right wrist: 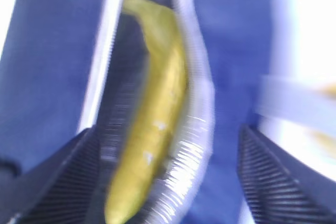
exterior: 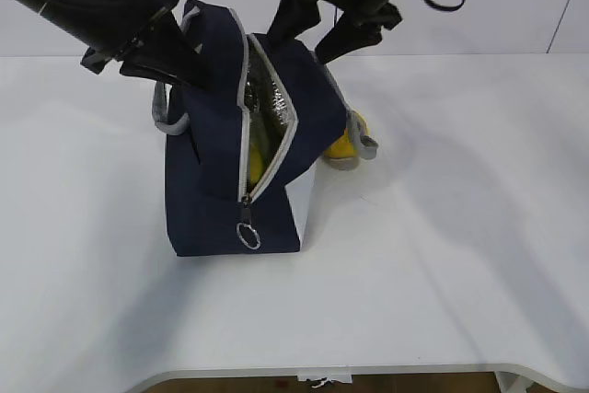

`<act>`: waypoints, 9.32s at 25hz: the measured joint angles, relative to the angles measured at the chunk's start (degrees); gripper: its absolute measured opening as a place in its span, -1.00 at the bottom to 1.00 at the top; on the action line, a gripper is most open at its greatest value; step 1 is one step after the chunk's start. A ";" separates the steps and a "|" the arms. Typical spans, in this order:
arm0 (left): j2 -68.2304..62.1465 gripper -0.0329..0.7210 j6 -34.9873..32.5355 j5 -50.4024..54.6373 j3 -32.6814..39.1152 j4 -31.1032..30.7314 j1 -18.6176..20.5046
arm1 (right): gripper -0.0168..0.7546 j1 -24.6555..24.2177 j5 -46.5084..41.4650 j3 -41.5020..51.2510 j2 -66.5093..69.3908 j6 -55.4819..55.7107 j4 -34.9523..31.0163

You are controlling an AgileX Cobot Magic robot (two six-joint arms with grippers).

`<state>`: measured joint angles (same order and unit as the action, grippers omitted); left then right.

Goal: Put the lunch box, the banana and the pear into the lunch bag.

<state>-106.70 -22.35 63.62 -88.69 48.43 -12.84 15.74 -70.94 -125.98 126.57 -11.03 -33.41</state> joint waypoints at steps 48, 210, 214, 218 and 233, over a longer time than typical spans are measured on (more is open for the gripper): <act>0.22 -0.90 0.78 5.94 0.00 -9.44 5.98 | 0.55 0.00 8.85 -0.08 9.42 6.13 19.10; 2.60 0.30 -4.86 4.90 0.11 10.64 -1.94 | 0.15 1.89 -1.40 7.33 -23.40 7.99 25.87; 6.86 0.29 4.41 6.04 0.11 -7.11 -1.94 | 0.15 1.89 0.40 16.82 -28.59 7.20 25.87; 8.94 0.29 8.49 6.23 0.11 -14.97 -1.94 | 0.15 1.89 13.92 32.17 -37.25 4.96 25.87; 11.93 0.24 11.89 7.00 0.11 -21.06 -1.94 | 0.15 1.89 50.48 72.48 -55.39 1.13 25.98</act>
<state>-94.77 -10.46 70.62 -88.58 27.37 -14.78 17.63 -20.47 -53.50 71.18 -9.91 -7.43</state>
